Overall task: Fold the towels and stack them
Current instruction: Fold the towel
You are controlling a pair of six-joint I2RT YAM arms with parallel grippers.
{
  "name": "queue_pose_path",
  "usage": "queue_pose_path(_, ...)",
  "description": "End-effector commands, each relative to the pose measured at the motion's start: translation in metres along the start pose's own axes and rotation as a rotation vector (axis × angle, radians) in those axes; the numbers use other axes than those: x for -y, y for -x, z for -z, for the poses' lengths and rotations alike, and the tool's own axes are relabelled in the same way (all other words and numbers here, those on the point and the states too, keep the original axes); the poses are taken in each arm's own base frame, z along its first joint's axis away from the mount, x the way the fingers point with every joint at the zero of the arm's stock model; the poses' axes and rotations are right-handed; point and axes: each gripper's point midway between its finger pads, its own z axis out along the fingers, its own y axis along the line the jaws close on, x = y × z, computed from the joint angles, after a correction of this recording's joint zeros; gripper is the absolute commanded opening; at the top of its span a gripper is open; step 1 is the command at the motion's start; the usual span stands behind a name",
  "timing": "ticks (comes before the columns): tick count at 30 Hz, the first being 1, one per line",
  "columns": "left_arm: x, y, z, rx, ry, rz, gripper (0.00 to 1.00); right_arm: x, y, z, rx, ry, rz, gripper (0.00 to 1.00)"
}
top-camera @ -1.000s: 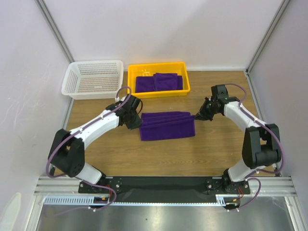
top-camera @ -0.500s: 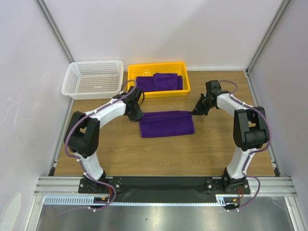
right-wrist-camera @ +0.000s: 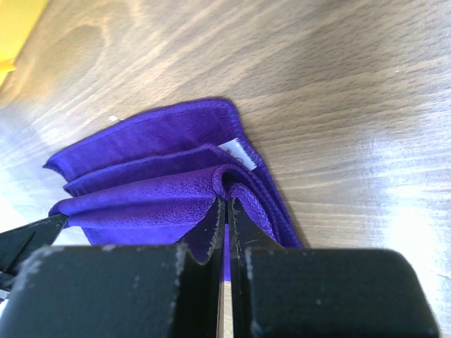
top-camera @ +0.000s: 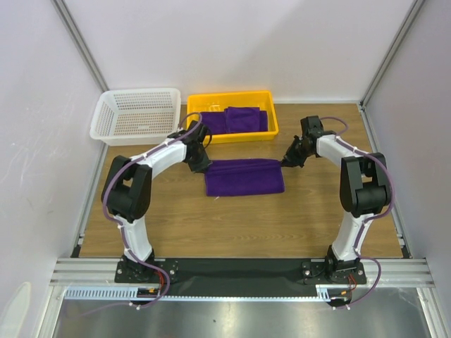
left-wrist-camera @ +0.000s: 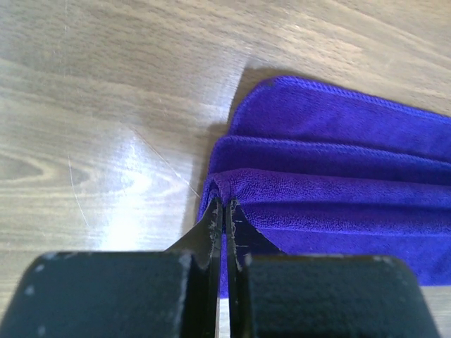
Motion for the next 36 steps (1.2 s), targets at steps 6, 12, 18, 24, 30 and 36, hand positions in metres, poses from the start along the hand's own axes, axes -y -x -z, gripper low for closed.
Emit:
queue_pose_path(6, 0.012, 0.031, 0.003, 0.065, -0.035, -0.039, 0.09, -0.005, 0.024, -0.005, 0.062, -0.001, -0.019, 0.00)
queue_pose_path(12, 0.023, 0.043, -0.005, 0.097, -0.073, -0.044, 0.13, -0.012, 0.029, -0.019, 0.049, 0.033, -0.045, 0.00)
queue_pose_path(18, 0.031, 0.054, -0.007, 0.135, -0.090, -0.052, 0.26, -0.018, 0.042, -0.016, 0.109, 0.048, -0.047, 0.00)
queue_pose_path(24, 0.025, 0.070, -0.011, 0.170, -0.055, -0.045, 0.50, -0.031, 0.063, -0.002, 0.168, 0.086, -0.062, 0.34)
queue_pose_path(30, 0.034, 0.092, 0.017, 0.267, -0.115, -0.109, 0.86, -0.054, 0.065, 0.020, 0.191, 0.189, 0.087, 0.60)
queue_pose_path(36, 0.042, 0.086, 0.072, 0.381, -0.287, -0.145, 0.88, -0.060, 0.054, 0.047, 0.229, 0.243, 0.200, 0.62)
